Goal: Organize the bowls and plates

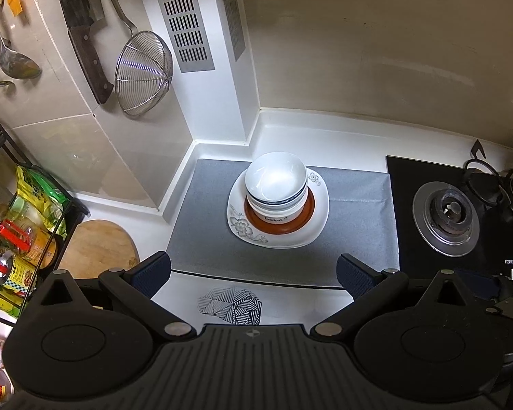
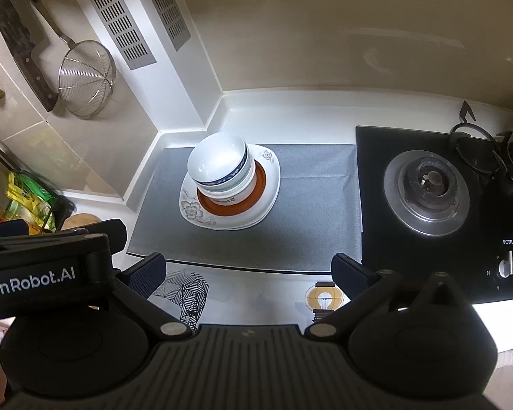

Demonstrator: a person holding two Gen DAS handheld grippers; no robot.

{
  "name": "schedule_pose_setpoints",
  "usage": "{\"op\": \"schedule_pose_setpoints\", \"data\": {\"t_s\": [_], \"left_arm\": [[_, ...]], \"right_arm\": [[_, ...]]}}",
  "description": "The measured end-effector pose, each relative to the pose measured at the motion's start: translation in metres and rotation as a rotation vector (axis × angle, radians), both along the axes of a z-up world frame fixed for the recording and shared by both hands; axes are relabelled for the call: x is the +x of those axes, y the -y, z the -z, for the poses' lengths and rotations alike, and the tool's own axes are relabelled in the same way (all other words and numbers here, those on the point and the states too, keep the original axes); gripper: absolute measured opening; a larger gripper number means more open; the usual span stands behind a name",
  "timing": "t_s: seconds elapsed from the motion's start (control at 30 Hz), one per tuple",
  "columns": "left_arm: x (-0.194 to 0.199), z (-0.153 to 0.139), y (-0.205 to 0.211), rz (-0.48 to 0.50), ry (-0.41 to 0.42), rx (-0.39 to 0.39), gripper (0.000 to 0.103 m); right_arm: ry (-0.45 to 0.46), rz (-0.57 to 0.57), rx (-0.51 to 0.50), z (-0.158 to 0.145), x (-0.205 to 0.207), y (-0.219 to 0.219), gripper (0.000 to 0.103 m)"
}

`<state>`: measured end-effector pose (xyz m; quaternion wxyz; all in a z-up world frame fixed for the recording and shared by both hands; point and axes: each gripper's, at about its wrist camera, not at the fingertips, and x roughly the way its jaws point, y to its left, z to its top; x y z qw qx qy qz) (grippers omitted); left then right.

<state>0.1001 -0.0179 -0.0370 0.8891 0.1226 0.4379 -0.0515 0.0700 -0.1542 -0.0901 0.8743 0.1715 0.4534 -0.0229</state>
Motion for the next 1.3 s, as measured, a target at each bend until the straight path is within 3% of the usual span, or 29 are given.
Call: {"op": "schedule_pose_setpoints", "data": {"t_s": [1.3], "left_arm": [[-0.003,-0.004,0.011,0.001,-0.001,0.036,0.103]], "right_arm": [[0.014,-0.02,0.041,0.002,-0.001,0.009,0.103]]}}
